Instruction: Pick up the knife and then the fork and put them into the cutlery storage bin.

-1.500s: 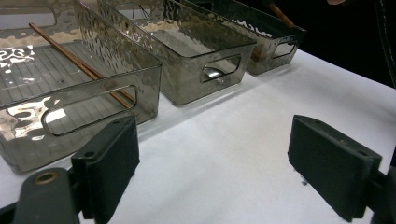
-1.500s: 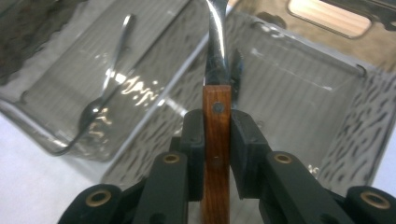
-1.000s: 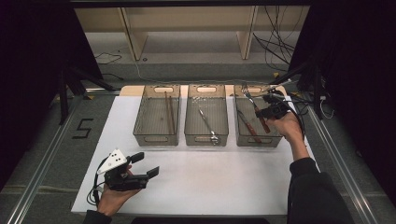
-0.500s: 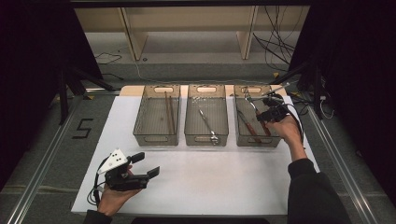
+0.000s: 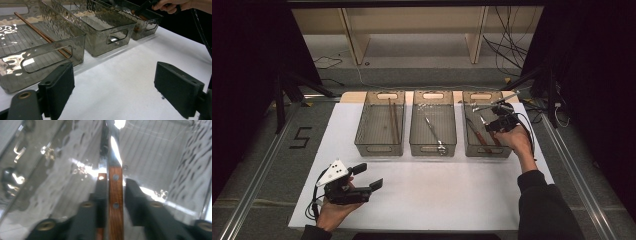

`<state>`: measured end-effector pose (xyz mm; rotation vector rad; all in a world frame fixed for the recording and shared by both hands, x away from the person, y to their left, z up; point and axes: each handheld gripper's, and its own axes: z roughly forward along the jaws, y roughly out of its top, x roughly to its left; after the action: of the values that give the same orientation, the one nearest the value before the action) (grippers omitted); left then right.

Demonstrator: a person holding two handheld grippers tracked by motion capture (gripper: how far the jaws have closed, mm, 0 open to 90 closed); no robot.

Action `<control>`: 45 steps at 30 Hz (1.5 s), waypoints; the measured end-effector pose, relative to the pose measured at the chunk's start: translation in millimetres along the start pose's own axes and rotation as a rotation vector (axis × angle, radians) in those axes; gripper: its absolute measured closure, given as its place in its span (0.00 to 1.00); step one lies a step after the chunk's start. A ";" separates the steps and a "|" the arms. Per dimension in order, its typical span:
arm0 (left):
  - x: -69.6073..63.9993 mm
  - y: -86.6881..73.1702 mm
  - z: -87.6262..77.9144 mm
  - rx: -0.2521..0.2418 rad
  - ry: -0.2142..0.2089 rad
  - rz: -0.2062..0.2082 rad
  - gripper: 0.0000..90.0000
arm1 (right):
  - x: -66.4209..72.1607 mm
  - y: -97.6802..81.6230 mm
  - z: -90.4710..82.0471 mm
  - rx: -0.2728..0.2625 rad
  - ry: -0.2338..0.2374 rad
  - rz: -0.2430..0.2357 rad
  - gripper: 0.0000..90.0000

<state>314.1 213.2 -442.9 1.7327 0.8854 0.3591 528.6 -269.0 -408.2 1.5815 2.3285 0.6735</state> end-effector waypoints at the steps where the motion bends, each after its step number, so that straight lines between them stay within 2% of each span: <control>1: 0.1 -0.2 0.1 0.001 0.000 0.000 0.18 | 0.1 0.4 -0.5 -0.001 0.005 0.005 0.69; 5: 0.0 -0.4 0.0 0.001 0.001 -0.001 0.18 | 1.6 0.1 -6.8 -0.027 0.024 0.001 0.65; 10: -0.2 0.0 0.2 0.000 0.001 0.000 0.18 | 9.0 -1.3 -16.3 -0.059 0.046 -0.026 0.55; 18: -0.1 0.0 0.2 0.001 0.000 -0.003 0.18 | 36.3 -8.7 -40.7 -0.181 0.142 -0.083 0.40; 23: 0.1 0.1 -0.4 0.002 -0.001 -0.004 0.18 | 54.1 -19.3 -50.0 -0.242 0.208 -0.096 0.37; 31: 0.1 0.3 -0.6 0.003 -0.001 -0.005 0.18 | 80.5 -38.6 -60.5 -0.315 0.242 -0.126 0.32; 39: -0.1 0.6 -1.0 0.001 -0.001 -0.008 0.18 | 90.8 -60.6 -65.4 -0.381 0.294 -0.108 0.31; 45: 0.0 1.0 -1.4 -0.001 -0.003 -0.012 0.18 | 95.7 -76.8 -67.3 -0.413 0.316 -0.113 0.31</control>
<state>313.5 214.0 -441.4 1.7260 0.8936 0.3486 399.9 -220.0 -383.6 1.2209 2.2609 1.3560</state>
